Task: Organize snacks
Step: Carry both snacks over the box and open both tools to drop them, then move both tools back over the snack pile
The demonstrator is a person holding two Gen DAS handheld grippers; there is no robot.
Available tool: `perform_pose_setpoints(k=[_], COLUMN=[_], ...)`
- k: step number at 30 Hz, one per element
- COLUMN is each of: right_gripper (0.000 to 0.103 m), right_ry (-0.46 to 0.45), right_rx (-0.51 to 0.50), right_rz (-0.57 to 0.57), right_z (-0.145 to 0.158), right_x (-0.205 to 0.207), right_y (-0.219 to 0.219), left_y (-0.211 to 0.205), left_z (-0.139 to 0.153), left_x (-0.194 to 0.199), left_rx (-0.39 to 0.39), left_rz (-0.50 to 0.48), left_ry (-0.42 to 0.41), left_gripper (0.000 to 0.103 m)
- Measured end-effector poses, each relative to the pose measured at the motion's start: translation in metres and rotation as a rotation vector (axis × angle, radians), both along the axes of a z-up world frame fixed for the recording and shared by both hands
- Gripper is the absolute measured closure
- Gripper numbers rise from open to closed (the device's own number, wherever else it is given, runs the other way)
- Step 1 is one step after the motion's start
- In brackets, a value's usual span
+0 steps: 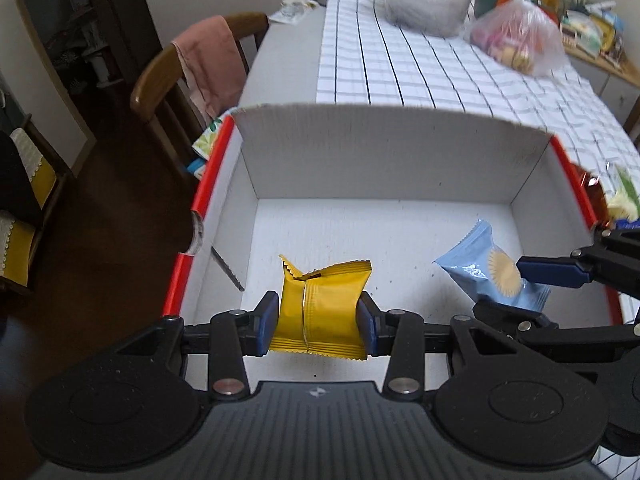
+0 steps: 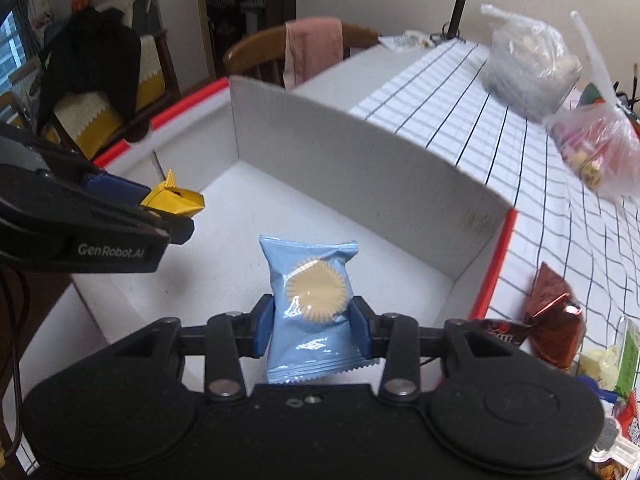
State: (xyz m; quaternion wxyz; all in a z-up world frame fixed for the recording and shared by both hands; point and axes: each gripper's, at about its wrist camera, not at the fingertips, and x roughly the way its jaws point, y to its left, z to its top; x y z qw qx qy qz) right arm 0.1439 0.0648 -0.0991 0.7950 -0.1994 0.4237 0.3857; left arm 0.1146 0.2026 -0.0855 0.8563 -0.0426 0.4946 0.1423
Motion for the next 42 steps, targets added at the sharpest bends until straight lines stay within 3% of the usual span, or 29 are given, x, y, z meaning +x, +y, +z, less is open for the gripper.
perform_pose_setpoints(k=[10, 17, 23, 29, 32, 36, 39, 42], right_gripper=[0.066, 0.063, 0.057, 0.051, 0.049, 0.039, 0.038, 0.033], right_ry=[0.06, 0.066, 0.063, 0.041, 0.026, -0.003, -0.012, -0.024], right_rx=[-0.079, -0.054, 0.034, 0.114, 0.15, 0.194, 0.228, 0.258], right_rz=[0.015, 0.008, -0.013, -0.04, -0.051, -0.077, -0.095, -0.125], right_z=[-0.017, -0.014, 0.007, 0.03, 0.04, 0.054, 0.062, 0.067], right_x=[0.0, 0.0, -0.002, -0.008, -0.013, -0.019, -0.024, -0.027], right_y=[0.011, 0.004, -0.012, -0.036, -0.049, -0.068, -0.085, -0.103], left_y=[-0.007, -0.003, -0.005, -0.011, -0.018, -0.031, -0.043, -0.056], left_z=[-0.017, -0.014, -0.002, 0.017, 0.029, 0.043, 0.053, 0.06], left_x=[0.009, 0.004, -0.007, -0.023, -0.031, -0.04, -0.047, -0.052], left_rx=[0.001, -0.011, -0.026, -0.045, -0.048, -0.043, -0.037, -0.033], left_rz=[-0.061, -0.059, -0.059, -0.066, -0.084, -0.106, -0.117, -0.134], left_ry=[0.08, 0.062, 0.007, -0.085, -0.131, -0.19, -0.233, -0.264], left_gripper=[0.062, 0.062, 0.06, 0.049, 0.048, 0.047, 0.039, 0.039])
